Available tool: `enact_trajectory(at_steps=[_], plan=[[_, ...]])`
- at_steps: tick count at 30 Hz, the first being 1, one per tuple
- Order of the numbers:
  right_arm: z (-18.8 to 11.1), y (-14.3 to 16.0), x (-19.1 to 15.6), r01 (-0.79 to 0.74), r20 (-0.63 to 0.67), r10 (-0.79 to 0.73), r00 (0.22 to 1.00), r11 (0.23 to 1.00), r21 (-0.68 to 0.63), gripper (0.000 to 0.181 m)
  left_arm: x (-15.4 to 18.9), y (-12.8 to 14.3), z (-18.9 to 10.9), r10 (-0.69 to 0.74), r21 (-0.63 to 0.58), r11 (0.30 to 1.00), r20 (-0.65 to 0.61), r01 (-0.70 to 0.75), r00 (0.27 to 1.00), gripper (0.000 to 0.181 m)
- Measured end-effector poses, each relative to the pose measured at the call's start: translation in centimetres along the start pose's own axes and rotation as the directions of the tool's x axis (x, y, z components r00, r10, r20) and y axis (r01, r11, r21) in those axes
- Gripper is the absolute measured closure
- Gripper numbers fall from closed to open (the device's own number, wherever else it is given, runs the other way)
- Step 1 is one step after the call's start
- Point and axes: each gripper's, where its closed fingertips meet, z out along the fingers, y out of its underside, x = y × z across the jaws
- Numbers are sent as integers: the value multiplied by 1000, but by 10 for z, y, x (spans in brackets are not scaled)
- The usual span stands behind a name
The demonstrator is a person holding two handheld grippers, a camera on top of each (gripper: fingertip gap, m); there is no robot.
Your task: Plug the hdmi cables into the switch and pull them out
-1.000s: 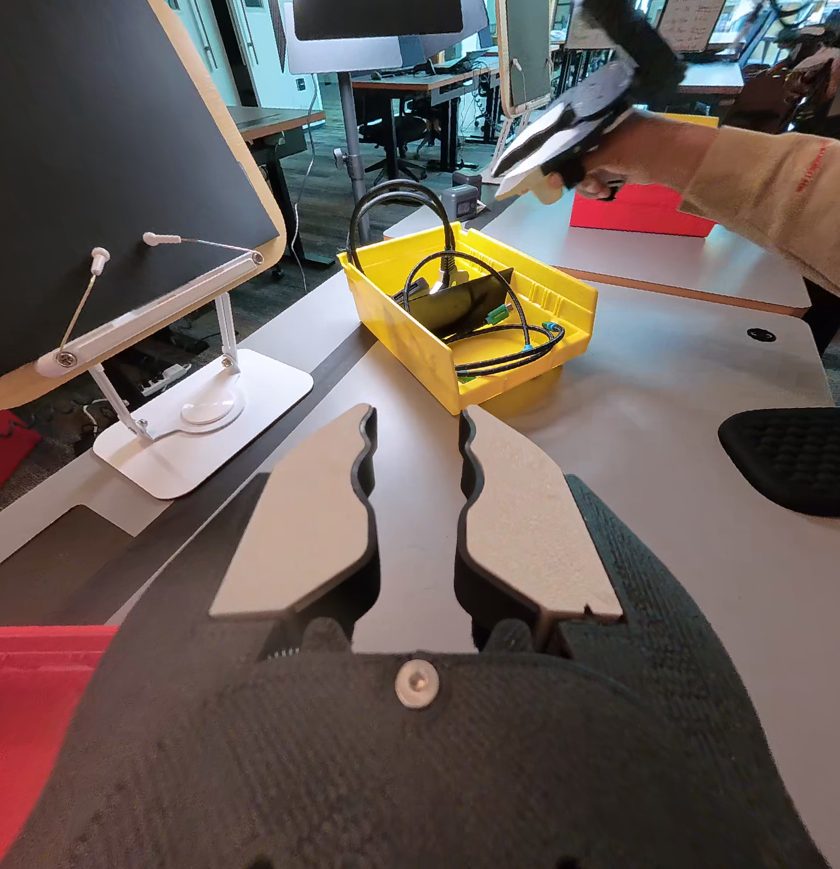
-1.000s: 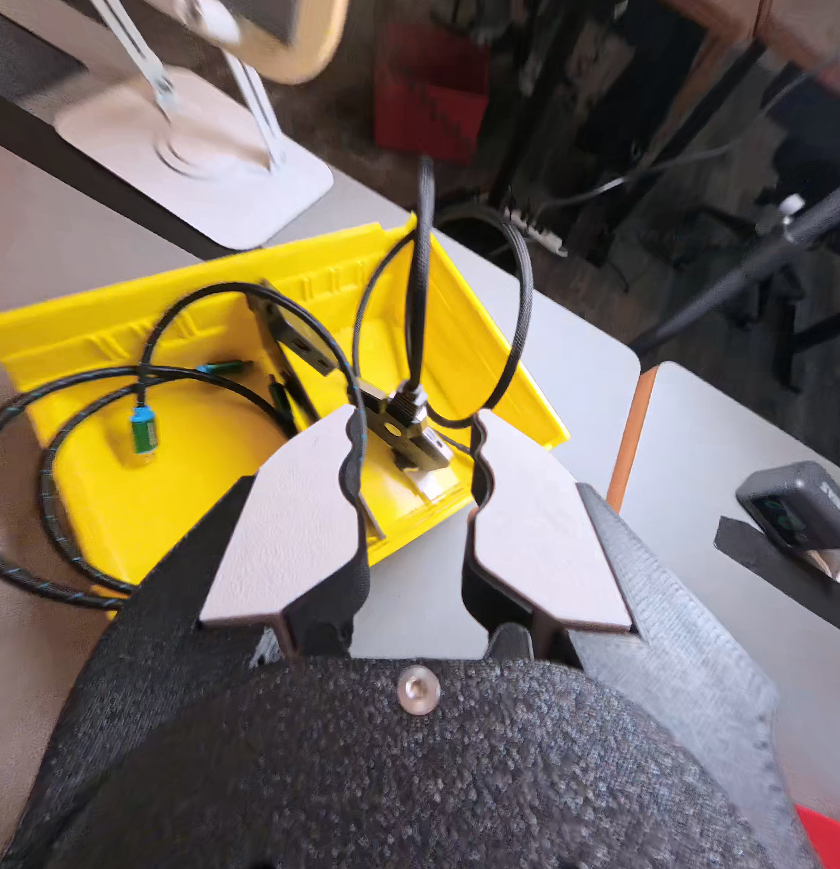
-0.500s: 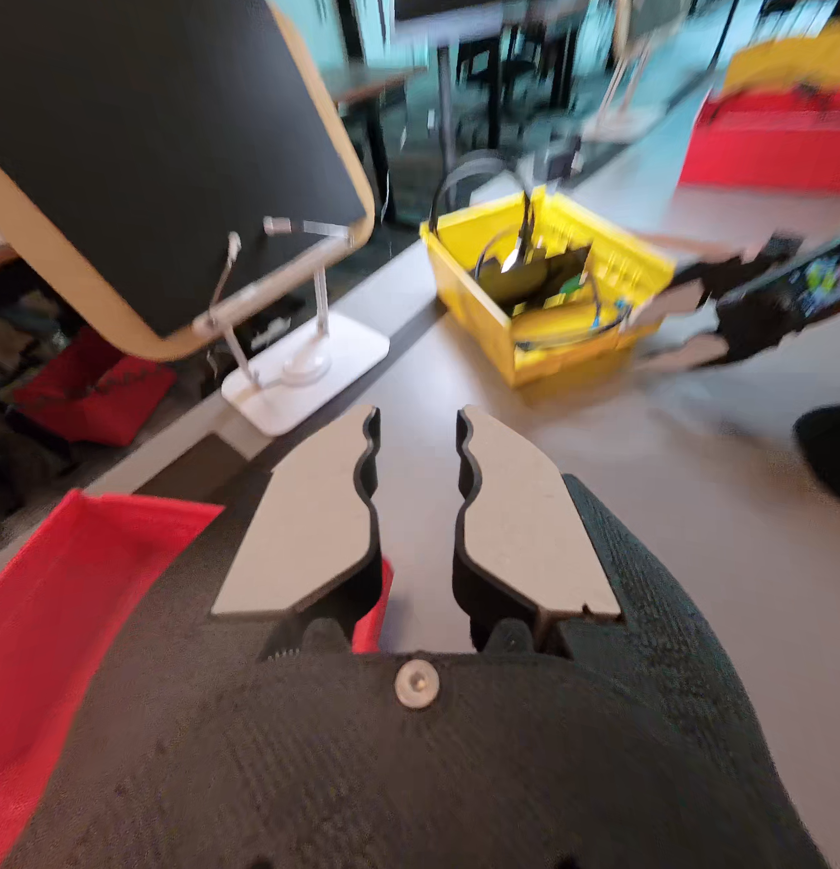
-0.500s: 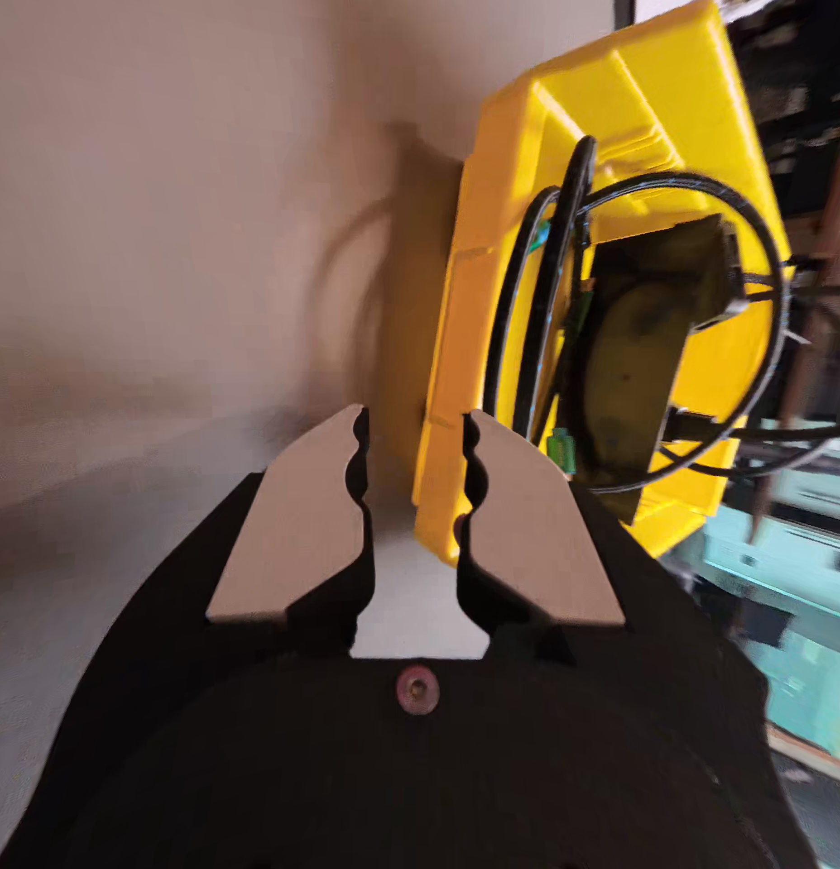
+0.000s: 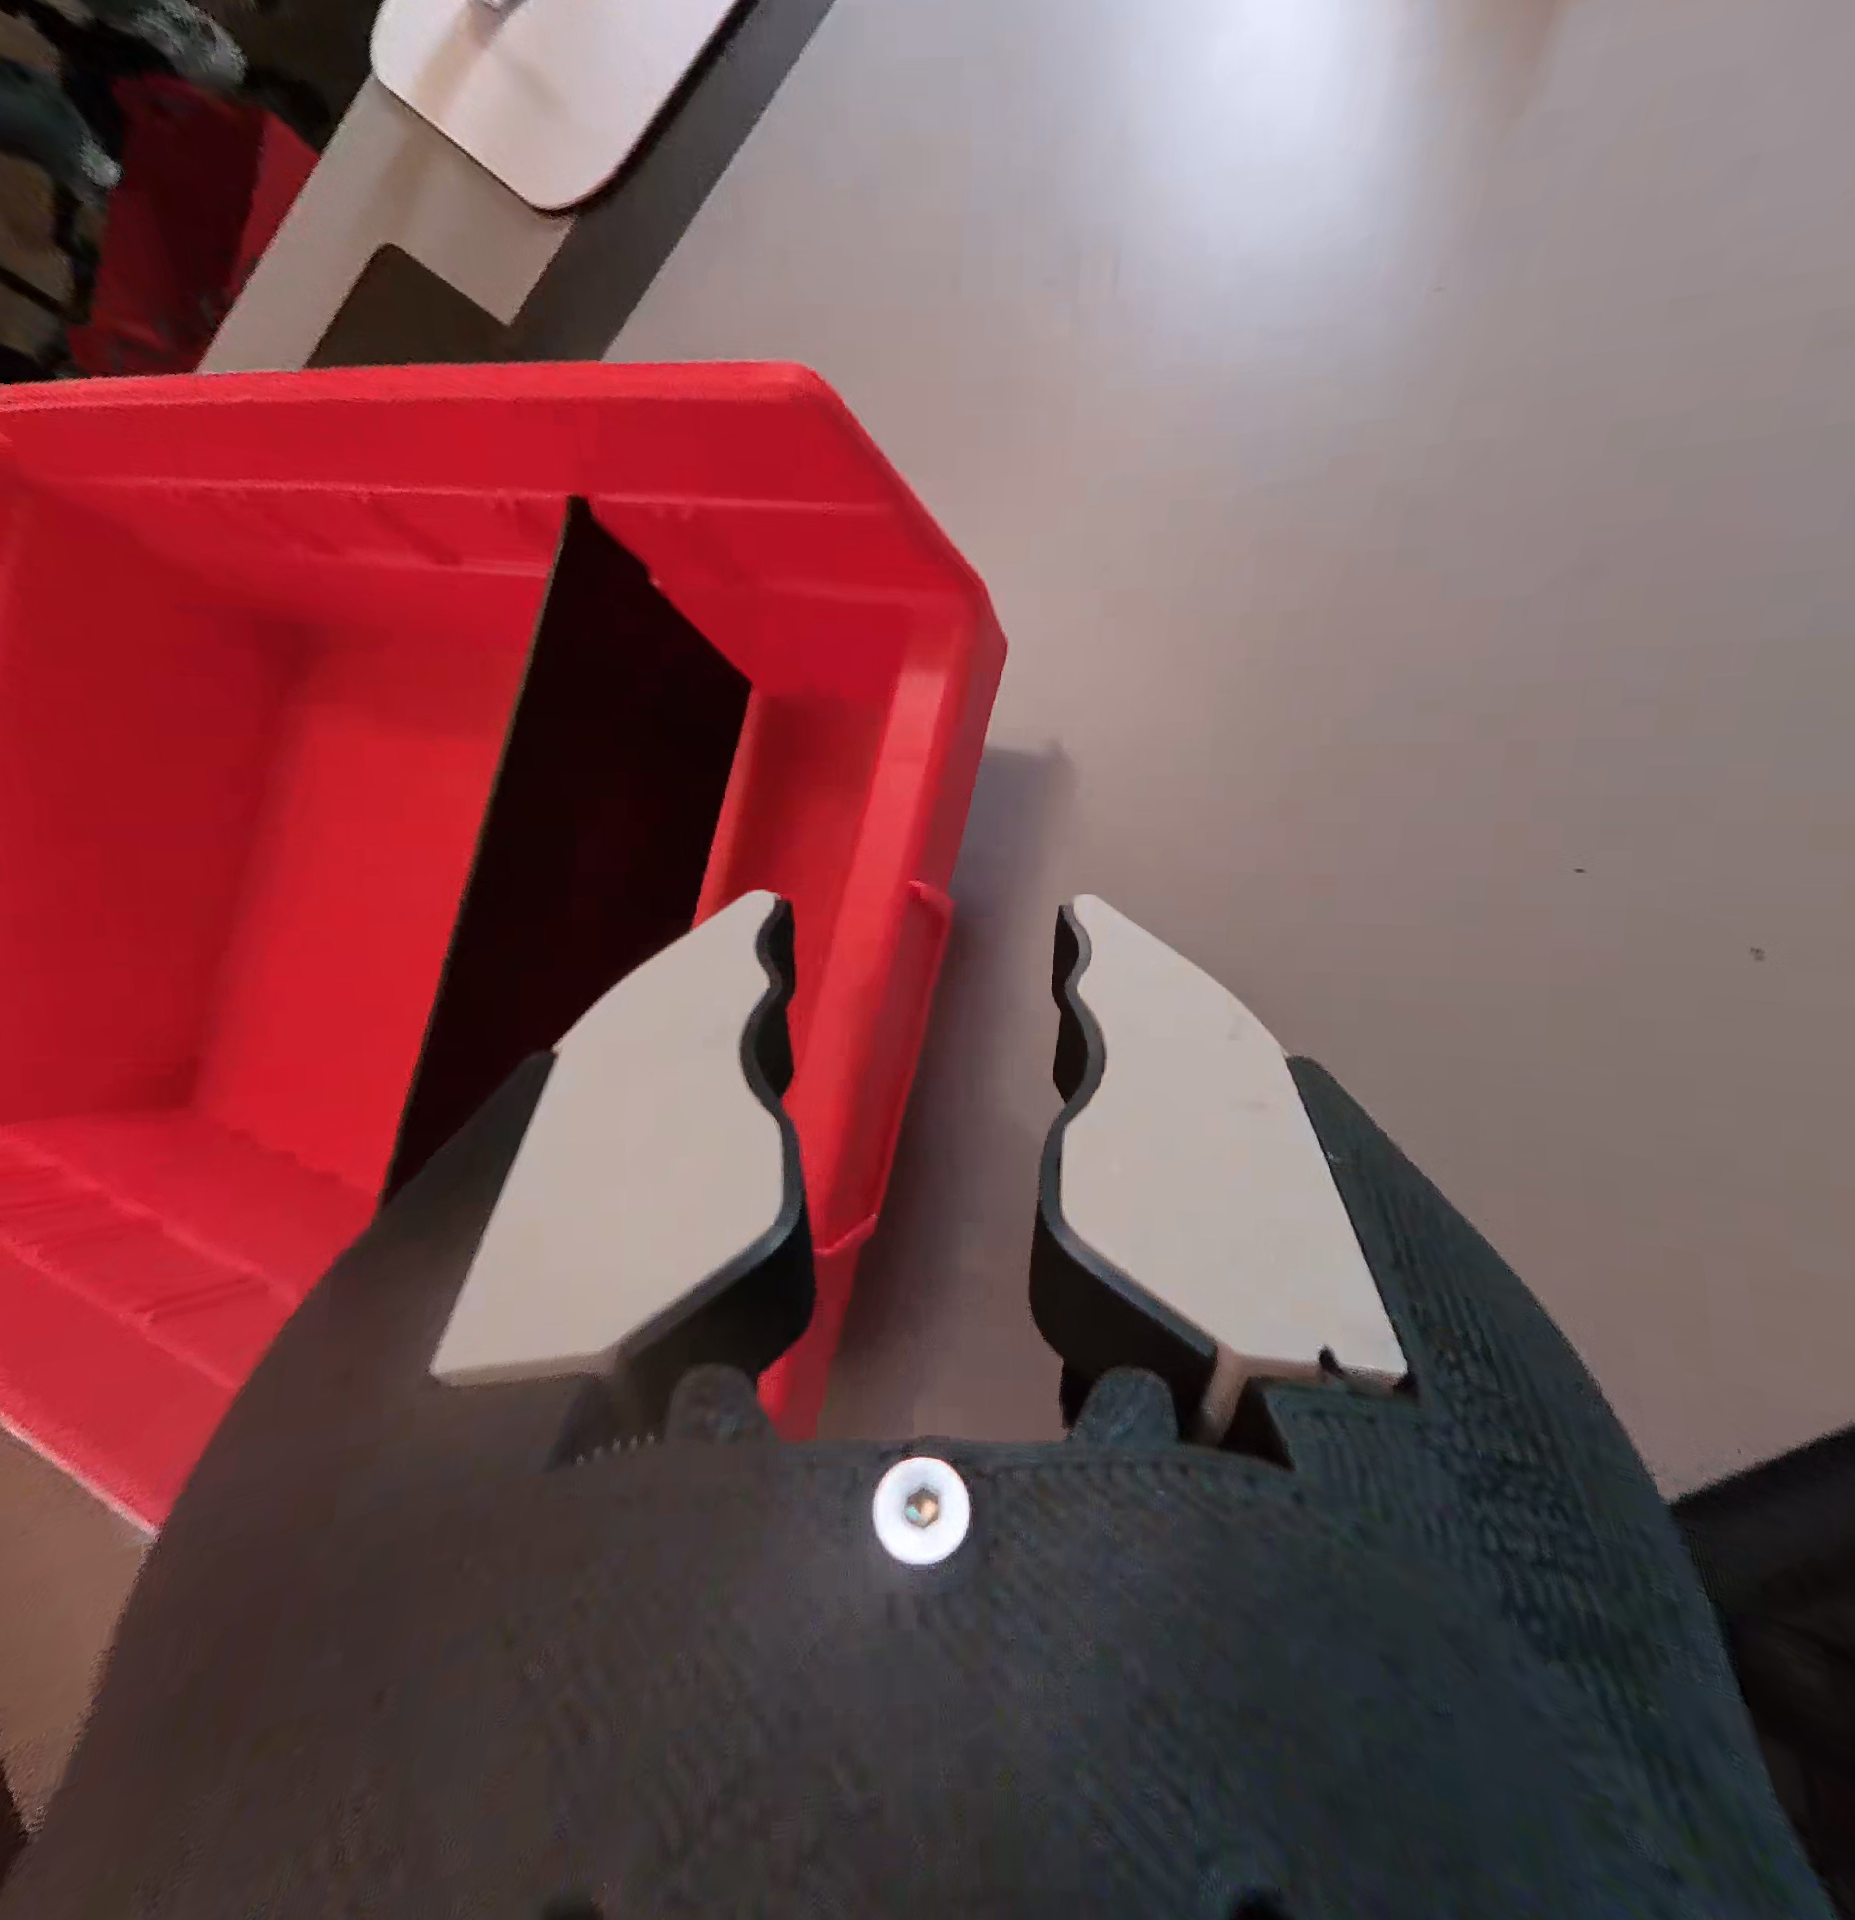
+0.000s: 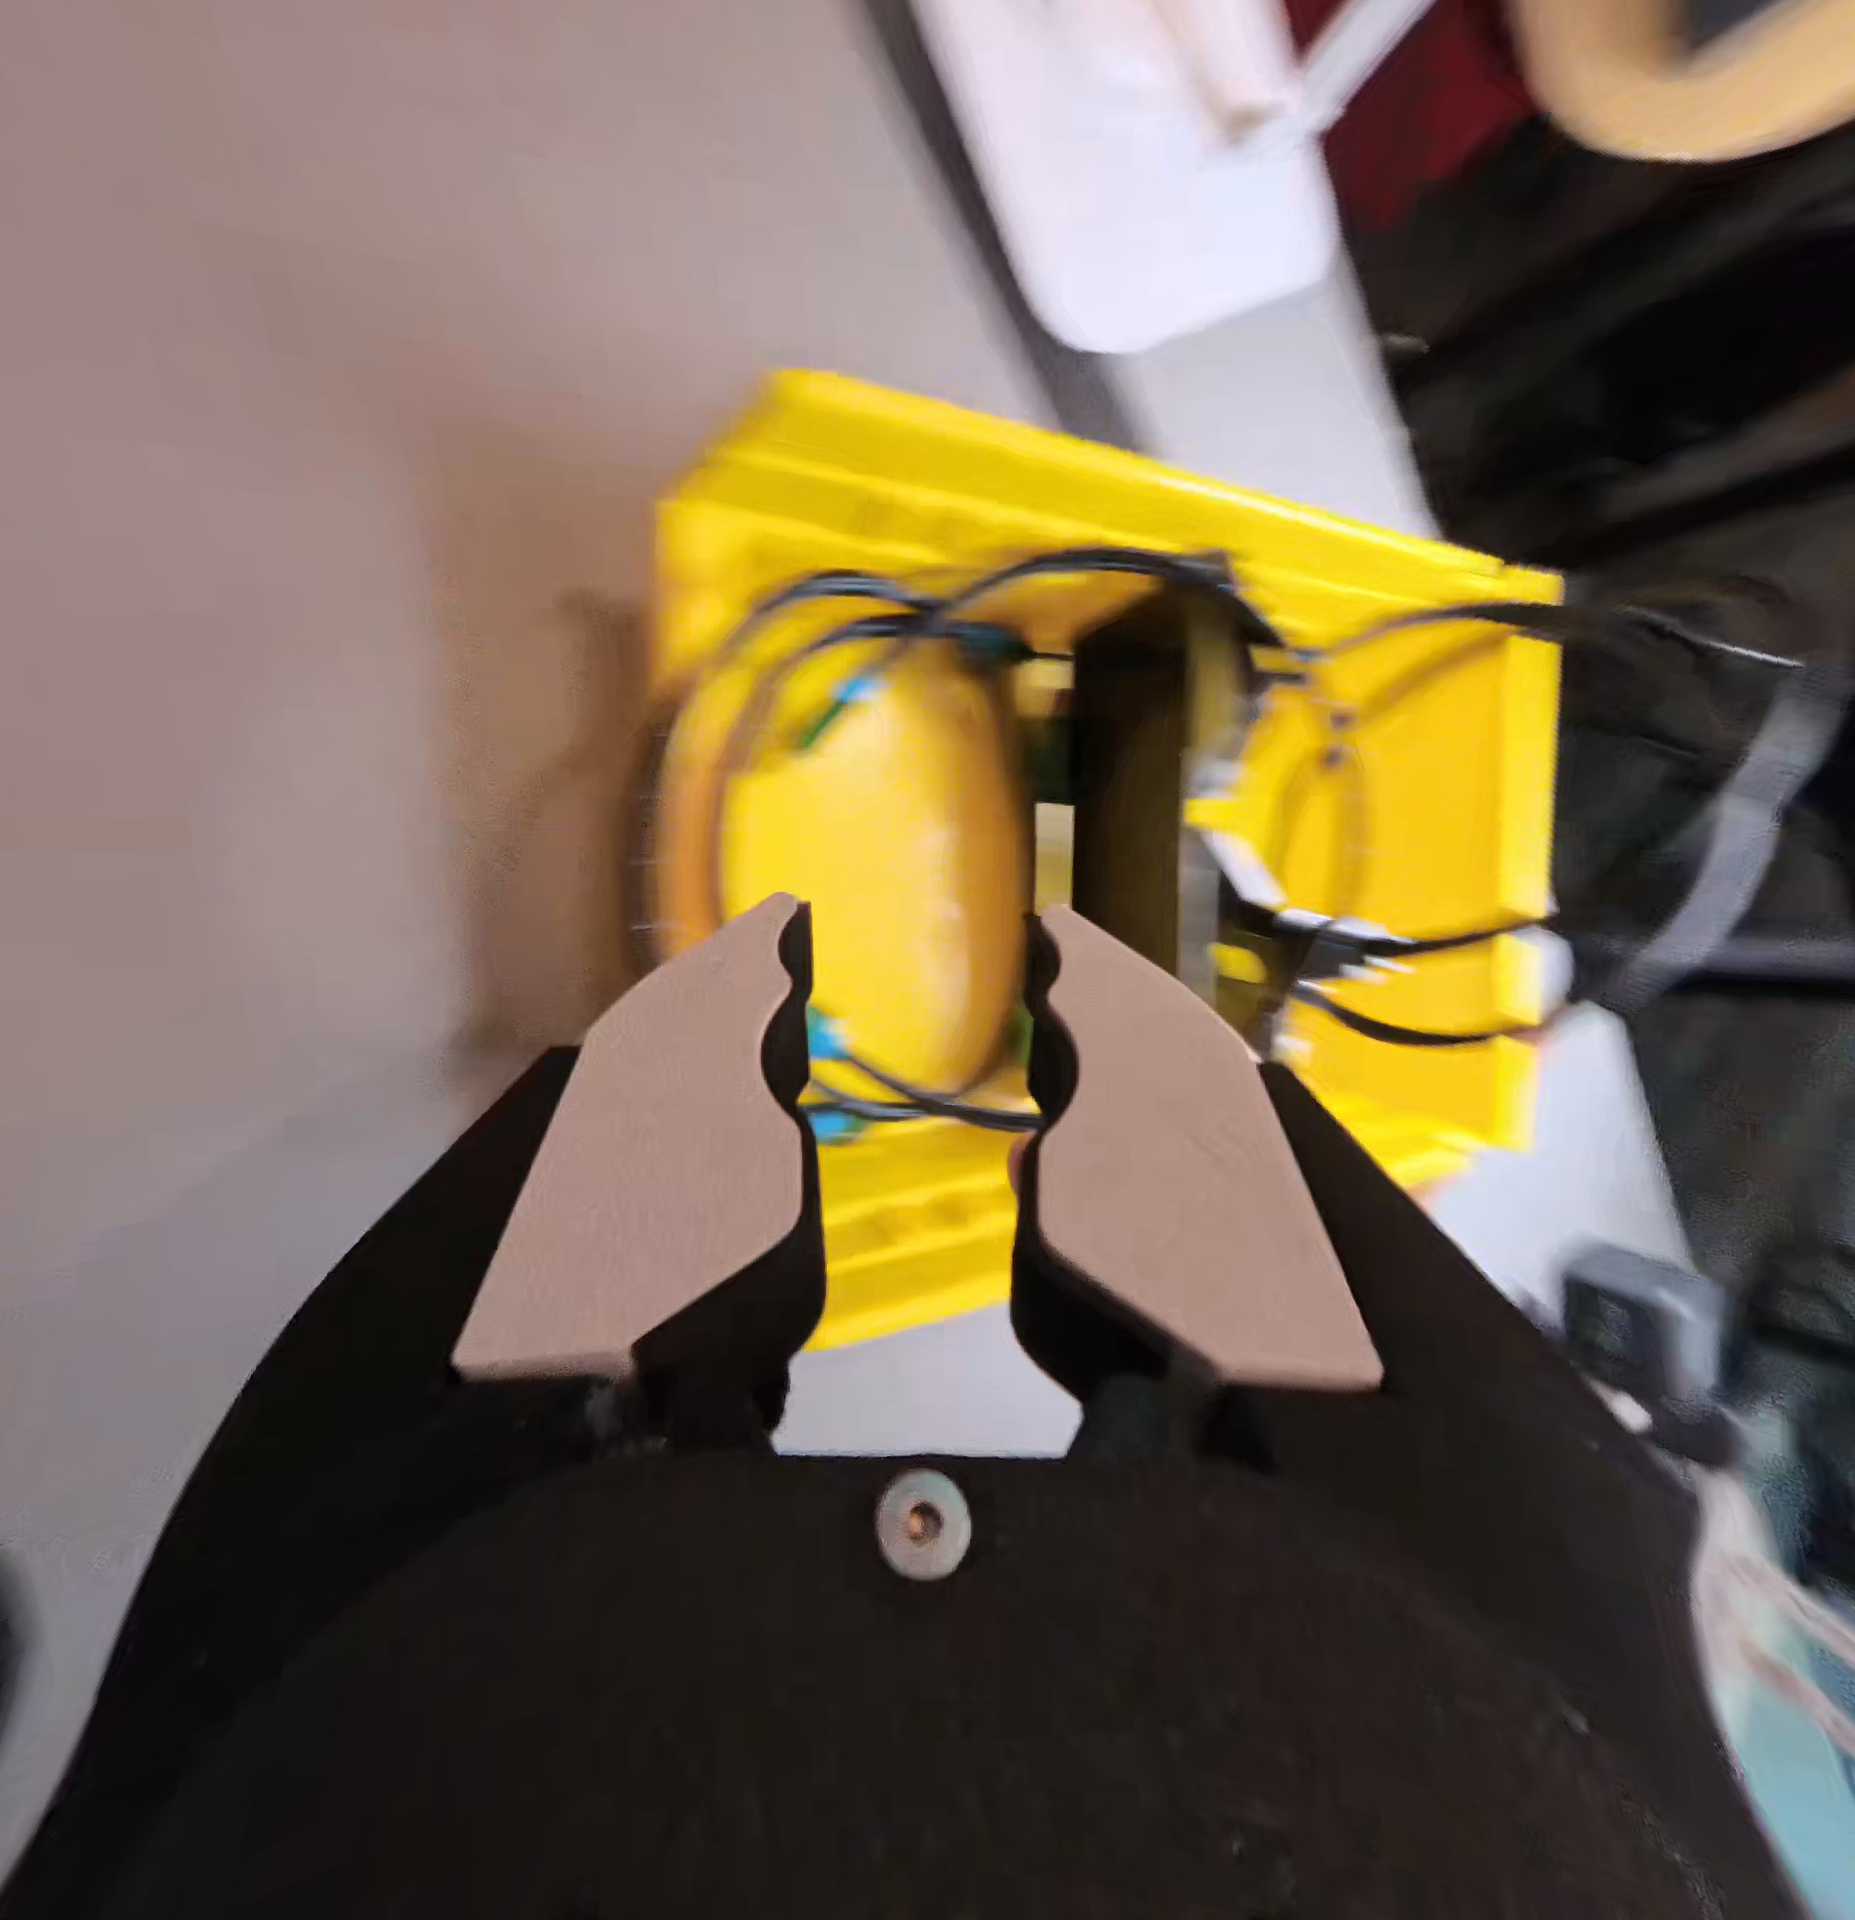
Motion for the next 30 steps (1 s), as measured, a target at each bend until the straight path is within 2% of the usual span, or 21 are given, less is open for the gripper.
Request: enact_trajectory(at_steps=[1, 3, 4, 6, 7, 8, 10, 12, 15, 20, 22, 25, 28, 30], plan=[[3, 5, 35, -28, -94, 26, 995, 999, -20, 143, -1, 1, 1, -2, 5, 1000, 12, 2, 1000, 132], [22, 32, 93, -90, -219, 60, 974, 988, -128, 137, -1, 1, 4, -16, 13, 1000, 19, 16, 1000, 130], [37, 49, 109, -124, -230, 80, 970, 975, -184, 133, -1, 2, 5, -23, 21, 1000, 25, 23, 999, 130], [69, 74, 114, -146, -167, 107, 980, 959, -244, 133, 0, 3, 7, -32, 37, 999, 36, 31, 999, 130], [78, 78, 111, -131, -133, 101, 986, 963, -236, 145, 1, 3, 8, -33, 47, 998, 40, 31, 999, 130], [81, 77, 111, -112, -132, 85, 988, 970, -216, 168, 2, 4, 8, -31, 56, 998, 46, 29, 998, 131], [71, 62, 113, -65, -171, 39, 984, 987, -149, 172, 2, 8, 10, -23, 67, 998, 61, 19, 998, 132], [48, 41, 109, 3, -206, -17, 978, 997, -71, 173, 1, 10, 11, -30, 81, 996, 63, 25, 998, 132], [9, 14, 87, 130, -235, -123, 964, 991, 13, 174, 4, 5, 11, -68, 125, 990, 38, 62, 997, 133], [-20, -4, 1, 235, -44, -232, 972, 967, 94, 174, 6, 4, 12, -60, 131, 990, 44, 54, 997, 132], [-18, 0, -21, 282, -19, -281, 960, 957, 68, 174, 8, 3, 10, -54, 132, 990, 46, 47, 997, 132], [0, 16, -48, 304, 74, -303, 950, 953, 0, 174, 7, 2, 8, -50, 136, 990, 62, 41, 997, 131], [28, 34, -57, 330, 96, -321, 942, 940, -87, 173, 2, 5, 8, -59, 134, 990, 82, 47, 995, 131], [40, 34, -59, 316, 75, -310, 948, 945, -81, 173, -1, 10, 10, -70, 125, 990, 82, 59, 994, 131]])
